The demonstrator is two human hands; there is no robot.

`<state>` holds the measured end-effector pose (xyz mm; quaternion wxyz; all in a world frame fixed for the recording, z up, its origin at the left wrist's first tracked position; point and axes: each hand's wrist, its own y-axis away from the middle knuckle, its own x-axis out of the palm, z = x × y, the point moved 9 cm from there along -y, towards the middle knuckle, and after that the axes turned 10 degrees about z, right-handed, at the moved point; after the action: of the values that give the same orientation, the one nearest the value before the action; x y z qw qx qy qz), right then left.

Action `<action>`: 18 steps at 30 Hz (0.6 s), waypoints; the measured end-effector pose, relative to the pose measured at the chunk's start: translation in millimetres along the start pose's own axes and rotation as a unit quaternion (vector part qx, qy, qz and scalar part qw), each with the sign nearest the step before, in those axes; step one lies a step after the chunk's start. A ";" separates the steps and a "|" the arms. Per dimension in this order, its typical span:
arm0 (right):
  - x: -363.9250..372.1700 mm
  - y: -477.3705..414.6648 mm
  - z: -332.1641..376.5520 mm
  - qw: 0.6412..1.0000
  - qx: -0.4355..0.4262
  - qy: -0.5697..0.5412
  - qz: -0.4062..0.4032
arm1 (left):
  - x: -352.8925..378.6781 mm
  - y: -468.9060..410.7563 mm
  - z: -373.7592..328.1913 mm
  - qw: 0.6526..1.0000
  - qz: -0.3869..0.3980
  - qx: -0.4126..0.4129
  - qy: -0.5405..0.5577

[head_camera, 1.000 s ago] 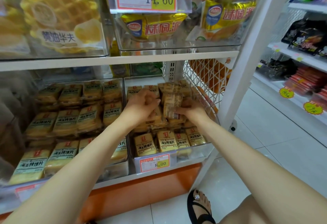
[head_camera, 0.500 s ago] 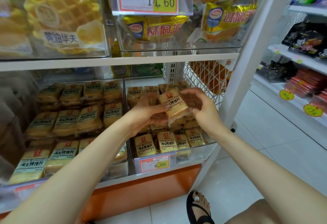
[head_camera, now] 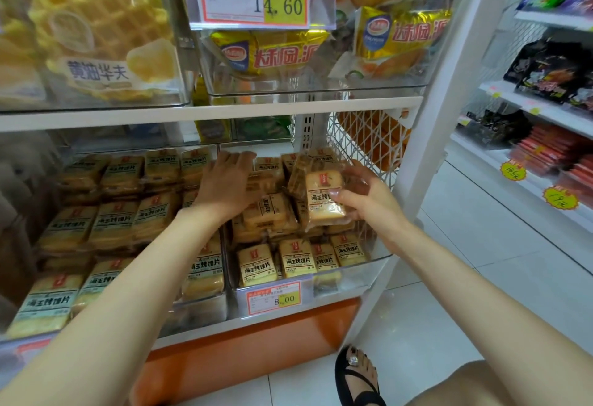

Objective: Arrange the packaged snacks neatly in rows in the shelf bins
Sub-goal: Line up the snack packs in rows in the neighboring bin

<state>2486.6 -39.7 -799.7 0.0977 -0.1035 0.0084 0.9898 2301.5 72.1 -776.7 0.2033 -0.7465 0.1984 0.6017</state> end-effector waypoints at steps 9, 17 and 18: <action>-8.5 7.2 -8.4 0.997 0.060 0.043 -0.007 | -17.3 3.9 12.5 0.989 -0.135 0.024 0.058; 0.9 15.6 13.1 0.931 0.053 0.361 -0.025 | -53.2 40.4 19.1 0.952 -0.213 0.021 0.220; 3.0 15.0 8.4 0.912 0.079 0.403 -0.017 | -51.1 41.2 18.1 0.951 -0.202 0.026 0.231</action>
<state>2479.1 -53.5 -792.2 0.1110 -0.4858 0.1236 0.8581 2254.4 50.0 -732.8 0.2884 -0.8841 0.1002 0.3538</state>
